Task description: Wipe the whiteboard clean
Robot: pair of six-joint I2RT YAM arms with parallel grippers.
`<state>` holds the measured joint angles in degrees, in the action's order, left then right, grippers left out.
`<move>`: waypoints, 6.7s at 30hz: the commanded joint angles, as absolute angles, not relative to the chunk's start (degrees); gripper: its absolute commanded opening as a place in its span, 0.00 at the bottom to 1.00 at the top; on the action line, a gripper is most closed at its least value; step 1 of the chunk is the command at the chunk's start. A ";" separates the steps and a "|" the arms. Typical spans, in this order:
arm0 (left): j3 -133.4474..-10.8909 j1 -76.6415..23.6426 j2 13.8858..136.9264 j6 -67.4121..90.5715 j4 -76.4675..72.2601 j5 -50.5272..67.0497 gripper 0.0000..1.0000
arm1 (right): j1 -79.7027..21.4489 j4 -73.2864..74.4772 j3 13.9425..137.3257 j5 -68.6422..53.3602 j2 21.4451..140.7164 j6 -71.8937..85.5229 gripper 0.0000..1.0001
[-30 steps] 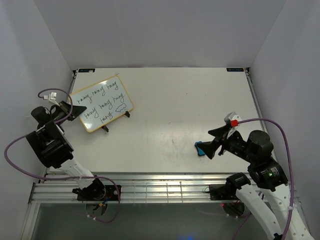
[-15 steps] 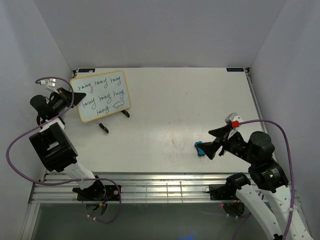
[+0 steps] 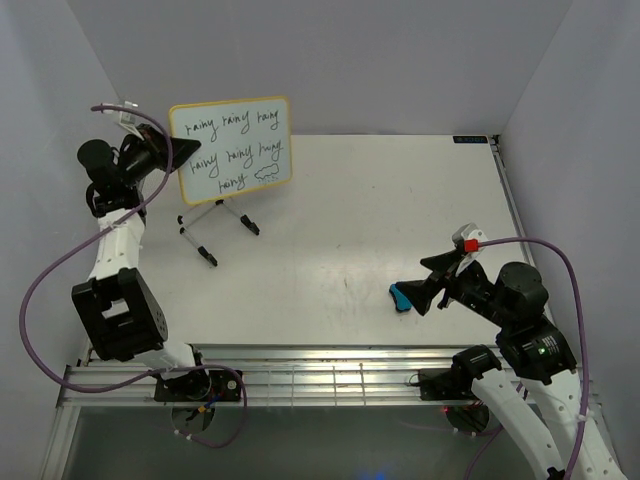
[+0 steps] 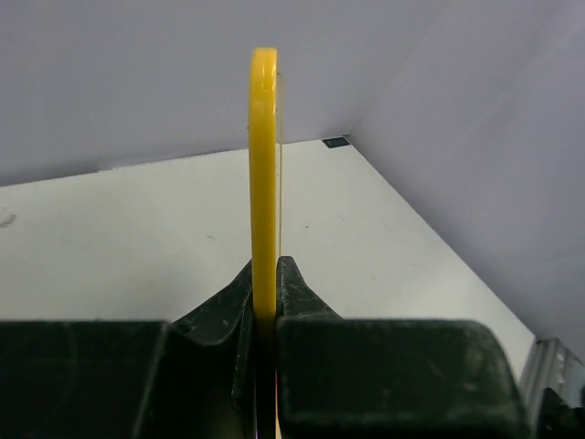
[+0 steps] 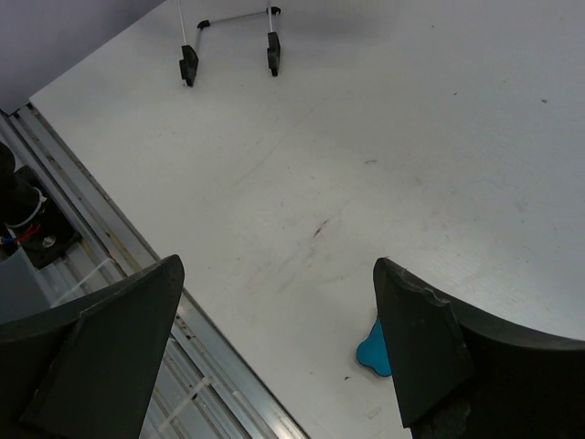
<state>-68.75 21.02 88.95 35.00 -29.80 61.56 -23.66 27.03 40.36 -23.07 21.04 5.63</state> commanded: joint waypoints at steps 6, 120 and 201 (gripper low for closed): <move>-66.72 11.61 73.58 37.18 -4.35 51.68 0.00 | -23.91 27.51 42.19 -14.25 27.15 10.18 0.90; -32.52 -1.85 52.73 27.69 15.91 52.21 0.00 | -58.45 13.27 82.28 -19.51 104.77 -9.05 0.08; -32.34 -1.85 50.27 27.86 15.47 52.03 0.00 | -65.66 10.28 75.61 -12.13 106.08 19.25 0.08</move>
<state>-30.48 0.30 52.40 32.27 23.94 47.64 -62.98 16.05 79.24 -6.07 101.27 19.75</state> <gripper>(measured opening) 0.175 0.340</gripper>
